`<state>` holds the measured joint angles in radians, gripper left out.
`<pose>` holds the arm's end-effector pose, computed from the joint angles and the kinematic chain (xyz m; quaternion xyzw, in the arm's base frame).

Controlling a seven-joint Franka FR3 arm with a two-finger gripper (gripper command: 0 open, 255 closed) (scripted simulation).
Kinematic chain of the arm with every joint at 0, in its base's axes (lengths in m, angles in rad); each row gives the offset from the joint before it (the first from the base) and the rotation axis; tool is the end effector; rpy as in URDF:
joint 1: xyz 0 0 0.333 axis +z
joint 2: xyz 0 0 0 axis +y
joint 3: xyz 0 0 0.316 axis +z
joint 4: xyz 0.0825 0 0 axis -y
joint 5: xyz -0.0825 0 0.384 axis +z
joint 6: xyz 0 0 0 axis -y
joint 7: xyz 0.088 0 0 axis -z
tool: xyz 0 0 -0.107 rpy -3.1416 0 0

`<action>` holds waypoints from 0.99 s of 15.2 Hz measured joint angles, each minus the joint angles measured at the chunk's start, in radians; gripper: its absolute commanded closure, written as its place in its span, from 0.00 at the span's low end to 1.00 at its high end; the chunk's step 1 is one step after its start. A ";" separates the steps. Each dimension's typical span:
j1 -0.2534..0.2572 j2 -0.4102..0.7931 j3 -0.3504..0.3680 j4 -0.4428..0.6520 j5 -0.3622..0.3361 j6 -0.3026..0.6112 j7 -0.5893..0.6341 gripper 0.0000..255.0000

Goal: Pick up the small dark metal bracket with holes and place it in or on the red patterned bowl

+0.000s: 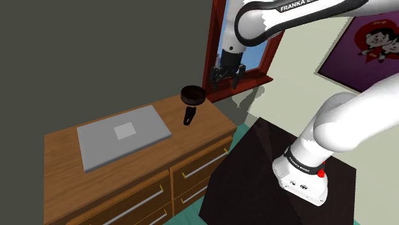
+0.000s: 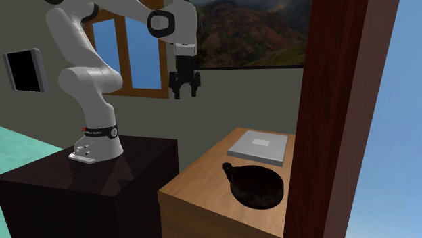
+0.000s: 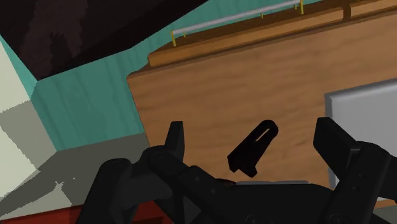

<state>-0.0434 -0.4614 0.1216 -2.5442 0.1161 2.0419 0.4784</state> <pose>0.3908 0.0371 0.4247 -0.9721 0.2322 0.0268 0.0176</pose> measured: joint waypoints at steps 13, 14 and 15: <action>-0.044 0.515 0.065 0.134 -0.091 0.405 0.336 0.00; -0.043 0.565 0.062 0.163 -0.108 0.429 0.366 0.00; -0.042 0.606 0.056 0.183 -0.122 0.450 0.394 0.00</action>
<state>-0.0853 0.1442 0.1780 -2.3610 -0.0062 2.4915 0.8720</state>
